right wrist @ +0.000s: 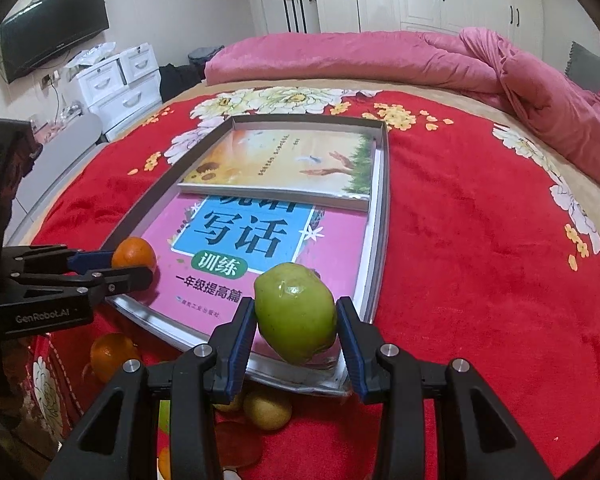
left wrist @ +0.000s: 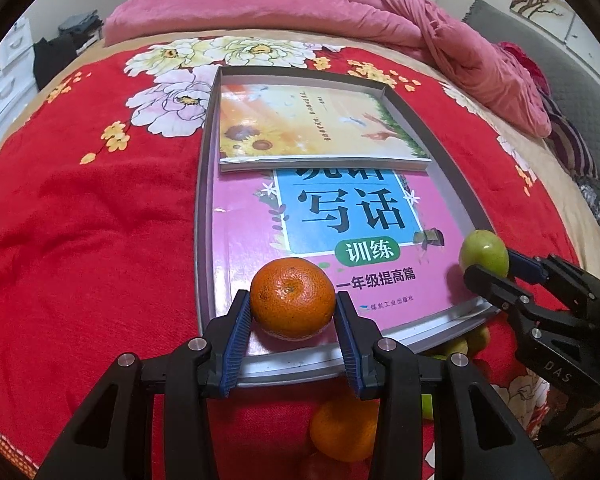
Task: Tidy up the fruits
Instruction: 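Lift the mandarin with the left tool while the right tool carries the guava over the tray, then open the right tool to drop the guava in the tray while the left tool releases the mandarin there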
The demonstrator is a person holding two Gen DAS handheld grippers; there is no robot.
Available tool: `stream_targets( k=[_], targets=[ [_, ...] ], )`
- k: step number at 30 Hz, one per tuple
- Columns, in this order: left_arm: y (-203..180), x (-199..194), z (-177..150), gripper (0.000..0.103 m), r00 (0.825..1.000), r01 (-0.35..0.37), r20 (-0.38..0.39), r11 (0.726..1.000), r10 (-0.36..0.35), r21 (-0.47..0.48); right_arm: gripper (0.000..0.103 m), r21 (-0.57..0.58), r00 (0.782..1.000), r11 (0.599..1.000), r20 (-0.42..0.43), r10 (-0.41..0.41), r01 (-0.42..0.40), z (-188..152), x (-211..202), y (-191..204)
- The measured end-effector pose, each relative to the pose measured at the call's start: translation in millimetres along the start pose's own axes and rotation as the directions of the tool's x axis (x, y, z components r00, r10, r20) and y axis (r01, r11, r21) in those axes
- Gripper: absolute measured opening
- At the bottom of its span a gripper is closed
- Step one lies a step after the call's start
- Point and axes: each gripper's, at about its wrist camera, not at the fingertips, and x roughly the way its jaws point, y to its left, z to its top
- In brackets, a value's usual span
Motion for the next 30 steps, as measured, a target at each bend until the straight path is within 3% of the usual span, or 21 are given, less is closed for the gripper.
stream_targets(
  k=[24,30],
  targets=[
    [-1.7,0.6,-0.4,0.044,1.0,-0.008,0.002,1.0,0.008,0.012,0.042,-0.02,1.0,1.0,-0.01,0.01,-0.01,-4.5,3.8,5.9],
    [-1.5,0.3,-0.5,0.044,1.0,-0.006,0.002,1.0,0.006,0.012,0.054,-0.015,1.0,1.0,0.013,0.019,-0.019,-3.9,-0.3,6.1]
  ],
)
